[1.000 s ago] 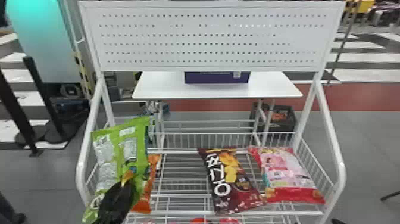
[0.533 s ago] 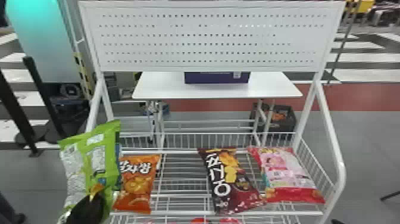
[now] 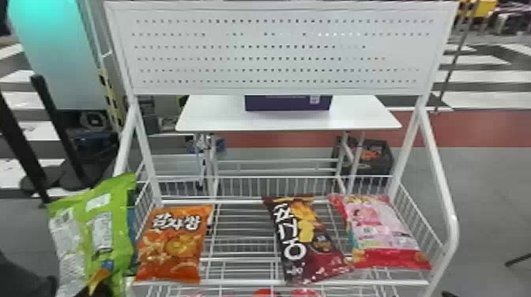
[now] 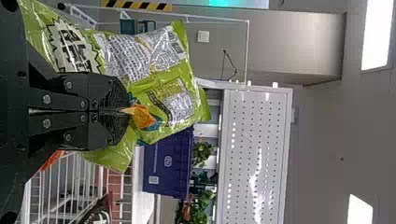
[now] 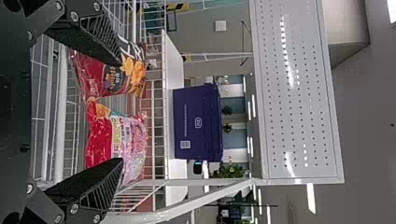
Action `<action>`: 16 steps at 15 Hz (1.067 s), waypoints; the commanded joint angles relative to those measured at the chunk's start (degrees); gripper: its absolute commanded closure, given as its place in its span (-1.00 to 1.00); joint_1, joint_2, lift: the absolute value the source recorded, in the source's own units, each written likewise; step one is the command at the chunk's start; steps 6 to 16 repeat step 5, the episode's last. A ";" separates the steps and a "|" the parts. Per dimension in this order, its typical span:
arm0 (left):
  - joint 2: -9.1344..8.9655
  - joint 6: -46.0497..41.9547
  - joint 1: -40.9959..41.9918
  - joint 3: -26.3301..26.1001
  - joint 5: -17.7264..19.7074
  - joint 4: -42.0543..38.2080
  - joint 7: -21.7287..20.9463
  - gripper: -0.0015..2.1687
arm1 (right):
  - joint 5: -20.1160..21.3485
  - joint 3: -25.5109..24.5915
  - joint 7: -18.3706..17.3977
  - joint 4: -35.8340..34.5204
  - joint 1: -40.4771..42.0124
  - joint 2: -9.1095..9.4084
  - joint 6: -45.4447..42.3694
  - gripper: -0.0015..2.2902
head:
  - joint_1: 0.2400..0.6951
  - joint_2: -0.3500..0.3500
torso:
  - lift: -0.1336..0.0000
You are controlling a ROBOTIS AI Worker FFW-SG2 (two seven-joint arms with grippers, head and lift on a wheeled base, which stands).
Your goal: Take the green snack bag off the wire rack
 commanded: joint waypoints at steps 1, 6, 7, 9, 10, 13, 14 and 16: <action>0.05 -0.63 0.41 0.01 0.00 0.24 -0.02 0.39 | -0.04 -0.05 0.00 0.00 0.10 -0.10 0.00 -0.85 | 0.14 0.00 | 1.00; -0.04 -0.80 0.41 0.01 0.00 0.33 -0.29 0.39 | -0.04 -0.05 0.00 0.00 0.01 -0.10 0.00 -0.85 | 0.14 0.00 | 1.00; -0.04 -0.80 0.41 0.01 0.00 0.33 -0.29 0.39 | -0.04 -0.05 0.00 0.00 0.01 -0.10 0.00 -0.85 | 0.14 0.00 | 1.00; -0.04 -0.80 0.41 0.01 0.00 0.33 -0.29 0.39 | -0.04 -0.05 0.00 0.00 0.01 -0.10 0.00 -0.85 | 0.14 0.00 | 1.00; -0.04 -0.80 0.41 0.01 0.00 0.33 -0.29 0.39 | -0.04 -0.05 0.00 0.00 0.01 -0.10 0.00 -0.85 | 0.14 0.00 | 1.00; -0.04 -0.80 0.41 0.01 0.00 0.33 -0.29 0.39 | -0.04 -0.05 0.00 0.00 0.01 -0.10 0.00 -0.85 | 0.14 0.00 | 1.00; -0.04 -0.80 0.41 0.01 0.00 0.33 -0.29 0.39 | -0.04 -0.05 0.00 0.00 0.01 -0.10 0.00 -0.85 | 0.14 0.00 | 1.00; -0.04 -0.80 0.41 0.01 0.00 0.33 -0.29 0.39 | -0.04 -0.05 0.00 0.00 0.01 -0.10 0.00 -0.85 | 0.14 0.00 | 1.00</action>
